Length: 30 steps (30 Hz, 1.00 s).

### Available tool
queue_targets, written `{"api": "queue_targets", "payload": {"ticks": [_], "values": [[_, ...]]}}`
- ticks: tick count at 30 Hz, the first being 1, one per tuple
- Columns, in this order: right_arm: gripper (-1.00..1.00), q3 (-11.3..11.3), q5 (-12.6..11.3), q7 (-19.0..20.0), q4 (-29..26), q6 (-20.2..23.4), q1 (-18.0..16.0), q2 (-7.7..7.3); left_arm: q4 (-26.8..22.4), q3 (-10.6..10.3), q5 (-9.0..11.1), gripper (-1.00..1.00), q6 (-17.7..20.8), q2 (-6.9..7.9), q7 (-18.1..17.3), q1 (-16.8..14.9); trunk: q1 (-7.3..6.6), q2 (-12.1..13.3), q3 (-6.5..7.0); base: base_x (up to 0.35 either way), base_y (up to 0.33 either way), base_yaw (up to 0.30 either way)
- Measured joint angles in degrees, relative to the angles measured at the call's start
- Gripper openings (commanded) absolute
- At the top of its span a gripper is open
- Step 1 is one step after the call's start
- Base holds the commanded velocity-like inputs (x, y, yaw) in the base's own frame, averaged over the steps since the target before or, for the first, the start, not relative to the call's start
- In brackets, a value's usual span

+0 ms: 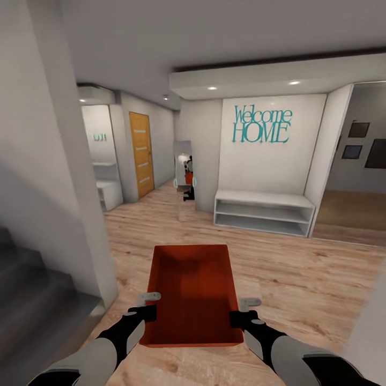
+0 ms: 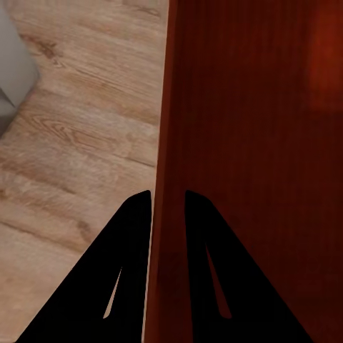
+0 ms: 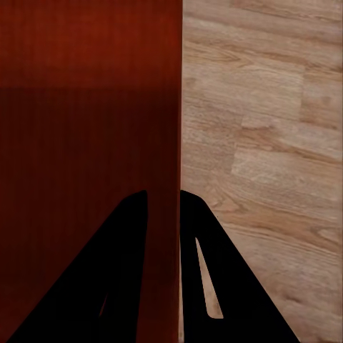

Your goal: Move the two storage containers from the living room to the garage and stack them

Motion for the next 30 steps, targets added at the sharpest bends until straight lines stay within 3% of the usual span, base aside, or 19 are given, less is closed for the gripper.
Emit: {"api": "queue_targets", "payload": {"ticks": [30], "values": [[-1.0,0.0,0.0,0.0,0.0,0.0,0.0,0.0,0.0,0.0,0.0,-1.0,0.0,0.0,0.0,0.0,0.0,0.0,0.01,0.323,0.0,0.0]]}}
